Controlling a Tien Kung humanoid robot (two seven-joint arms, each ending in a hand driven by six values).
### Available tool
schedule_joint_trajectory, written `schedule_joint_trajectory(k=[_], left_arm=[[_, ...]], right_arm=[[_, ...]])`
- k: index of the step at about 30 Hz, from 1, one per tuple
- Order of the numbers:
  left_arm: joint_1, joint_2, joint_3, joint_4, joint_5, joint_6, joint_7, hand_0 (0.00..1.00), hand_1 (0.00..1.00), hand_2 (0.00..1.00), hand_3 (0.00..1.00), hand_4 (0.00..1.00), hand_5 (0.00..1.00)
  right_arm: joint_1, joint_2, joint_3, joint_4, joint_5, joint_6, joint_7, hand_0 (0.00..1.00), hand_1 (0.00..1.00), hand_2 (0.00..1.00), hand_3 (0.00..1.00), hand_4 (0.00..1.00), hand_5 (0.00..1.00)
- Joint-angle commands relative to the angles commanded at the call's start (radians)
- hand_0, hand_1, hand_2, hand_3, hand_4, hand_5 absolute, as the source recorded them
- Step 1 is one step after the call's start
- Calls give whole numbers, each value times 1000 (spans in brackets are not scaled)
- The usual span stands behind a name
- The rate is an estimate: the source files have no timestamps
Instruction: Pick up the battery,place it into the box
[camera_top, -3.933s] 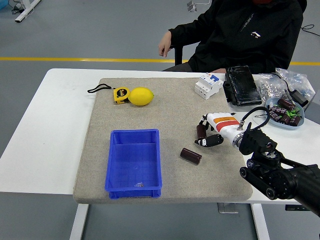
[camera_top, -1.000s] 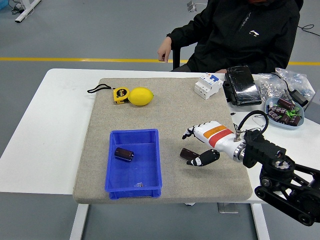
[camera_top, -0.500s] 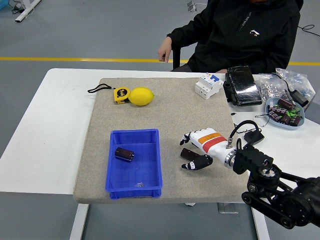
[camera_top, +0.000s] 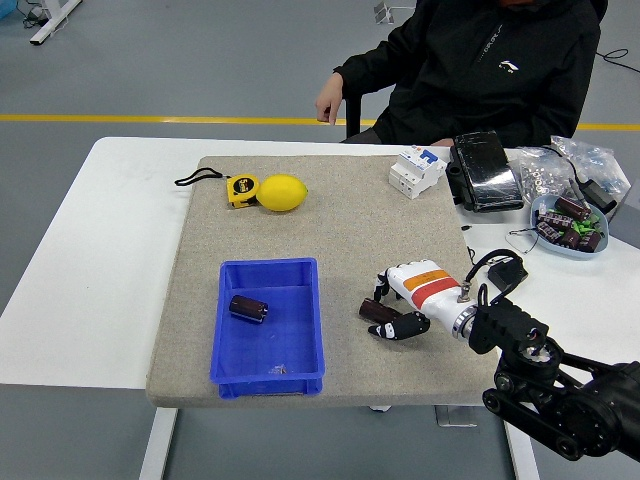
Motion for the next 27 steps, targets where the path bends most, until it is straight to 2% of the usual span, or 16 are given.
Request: schedule_joint_trajectory(k=[2,3,14,27], left_arm=[[0,0,0,0,0,0,0,722,697,665,584,632,541],[0,0,-1,0,1,0,0,722,698,665,584,633,541],[6,-2,3,0,0,-1,-2,722,699,664,584,633,541],[12,3,-2,-1,11,-4,2,722,698,665,584,633,542]], right_arm=[[-1,1,-5,0,-1,-5,1,269,398,471,472,866,352],[-1,1,-7,0,-2,-6,1,212,349,417,442,829,340],[-7,-1,-8,1,-14,-15,-1,195,331,404,438,802,322],[3,-16,28,37,-17,-18,-2,170,324,399,438,790,320]])
